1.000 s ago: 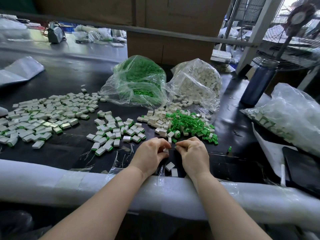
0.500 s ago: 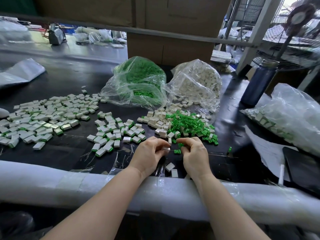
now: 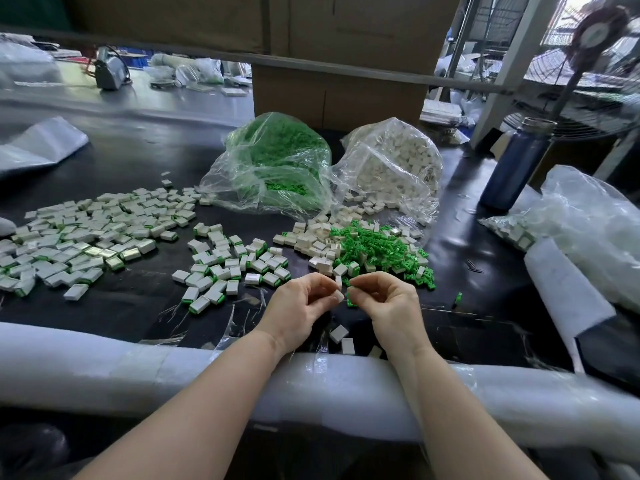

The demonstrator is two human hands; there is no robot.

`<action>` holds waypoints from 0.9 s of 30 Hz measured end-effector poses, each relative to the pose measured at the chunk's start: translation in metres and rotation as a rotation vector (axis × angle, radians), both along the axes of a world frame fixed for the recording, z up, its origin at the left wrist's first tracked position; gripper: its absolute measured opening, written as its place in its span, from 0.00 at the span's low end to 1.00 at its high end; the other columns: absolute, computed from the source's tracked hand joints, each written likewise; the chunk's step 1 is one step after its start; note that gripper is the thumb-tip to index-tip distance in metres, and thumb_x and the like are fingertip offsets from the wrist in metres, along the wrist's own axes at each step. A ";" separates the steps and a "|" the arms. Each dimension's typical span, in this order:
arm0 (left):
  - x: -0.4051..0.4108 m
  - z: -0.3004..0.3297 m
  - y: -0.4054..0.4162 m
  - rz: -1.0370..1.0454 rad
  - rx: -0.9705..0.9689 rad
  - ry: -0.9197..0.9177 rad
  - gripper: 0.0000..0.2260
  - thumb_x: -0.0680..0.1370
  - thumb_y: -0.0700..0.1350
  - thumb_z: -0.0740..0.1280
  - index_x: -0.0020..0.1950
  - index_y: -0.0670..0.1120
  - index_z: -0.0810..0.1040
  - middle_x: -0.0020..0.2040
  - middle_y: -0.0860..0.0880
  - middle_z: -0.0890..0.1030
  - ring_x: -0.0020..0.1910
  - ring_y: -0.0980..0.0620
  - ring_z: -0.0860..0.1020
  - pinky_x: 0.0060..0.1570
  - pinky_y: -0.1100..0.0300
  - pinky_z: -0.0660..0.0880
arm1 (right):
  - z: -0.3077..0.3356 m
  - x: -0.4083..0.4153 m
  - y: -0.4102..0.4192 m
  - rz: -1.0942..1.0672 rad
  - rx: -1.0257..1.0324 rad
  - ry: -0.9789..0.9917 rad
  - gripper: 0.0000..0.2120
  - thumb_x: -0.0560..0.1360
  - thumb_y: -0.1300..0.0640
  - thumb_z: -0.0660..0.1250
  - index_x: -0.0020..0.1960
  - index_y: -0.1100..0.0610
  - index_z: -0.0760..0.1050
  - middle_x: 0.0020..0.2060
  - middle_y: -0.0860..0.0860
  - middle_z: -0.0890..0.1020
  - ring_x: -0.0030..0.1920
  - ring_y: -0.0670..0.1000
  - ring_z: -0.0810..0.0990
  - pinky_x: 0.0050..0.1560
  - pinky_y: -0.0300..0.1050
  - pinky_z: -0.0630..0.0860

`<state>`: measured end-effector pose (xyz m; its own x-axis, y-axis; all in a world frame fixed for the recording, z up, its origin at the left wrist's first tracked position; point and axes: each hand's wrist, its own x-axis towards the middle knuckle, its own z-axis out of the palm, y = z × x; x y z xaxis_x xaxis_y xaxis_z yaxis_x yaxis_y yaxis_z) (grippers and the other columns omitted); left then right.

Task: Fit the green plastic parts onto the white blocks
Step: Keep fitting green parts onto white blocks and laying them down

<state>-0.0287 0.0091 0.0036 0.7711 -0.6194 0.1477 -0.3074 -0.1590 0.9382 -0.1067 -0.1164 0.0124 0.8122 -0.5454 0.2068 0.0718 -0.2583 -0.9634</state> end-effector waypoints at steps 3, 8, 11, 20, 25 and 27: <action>0.000 0.000 0.000 0.013 0.027 -0.013 0.06 0.74 0.42 0.70 0.43 0.53 0.78 0.42 0.50 0.81 0.43 0.55 0.79 0.51 0.64 0.75 | 0.001 -0.001 -0.001 0.009 0.062 0.007 0.10 0.69 0.70 0.71 0.37 0.56 0.79 0.32 0.51 0.81 0.35 0.48 0.79 0.41 0.41 0.78; 0.000 0.003 0.002 -0.002 0.043 0.005 0.04 0.74 0.40 0.69 0.47 0.48 0.80 0.43 0.48 0.81 0.43 0.54 0.77 0.51 0.60 0.76 | 0.000 0.000 0.000 0.039 0.057 0.047 0.09 0.69 0.69 0.72 0.37 0.56 0.79 0.32 0.52 0.81 0.35 0.47 0.79 0.40 0.38 0.77; 0.000 0.003 0.002 -0.016 0.047 0.011 0.05 0.74 0.39 0.69 0.48 0.46 0.80 0.43 0.48 0.81 0.44 0.54 0.78 0.52 0.61 0.76 | 0.000 0.000 0.001 0.064 0.001 0.083 0.08 0.69 0.68 0.72 0.37 0.56 0.79 0.34 0.53 0.82 0.37 0.48 0.79 0.42 0.40 0.77; 0.000 0.004 0.002 -0.013 0.012 0.063 0.07 0.73 0.36 0.69 0.42 0.48 0.80 0.38 0.52 0.81 0.38 0.61 0.78 0.45 0.71 0.74 | 0.002 -0.003 0.002 0.116 -0.001 0.108 0.07 0.71 0.69 0.70 0.43 0.58 0.78 0.36 0.61 0.81 0.35 0.49 0.76 0.38 0.37 0.74; -0.002 0.006 0.003 -0.043 0.034 0.065 0.07 0.73 0.35 0.70 0.41 0.47 0.81 0.37 0.51 0.80 0.37 0.59 0.76 0.44 0.71 0.74 | 0.002 -0.003 0.001 0.117 0.017 0.121 0.10 0.68 0.70 0.71 0.42 0.57 0.77 0.33 0.56 0.80 0.33 0.47 0.76 0.36 0.36 0.74; -0.002 0.006 0.004 -0.051 0.060 0.051 0.06 0.73 0.36 0.70 0.41 0.47 0.81 0.37 0.50 0.80 0.38 0.58 0.76 0.45 0.69 0.73 | 0.002 -0.003 0.001 0.121 0.018 0.125 0.09 0.68 0.71 0.71 0.41 0.58 0.77 0.33 0.56 0.80 0.33 0.47 0.77 0.35 0.36 0.74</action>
<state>-0.0306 0.0130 0.0099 0.7439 -0.6645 0.0705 -0.2686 -0.2007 0.9421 -0.1100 -0.1152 0.0141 0.8911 -0.4446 0.0913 -0.0193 -0.2380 -0.9711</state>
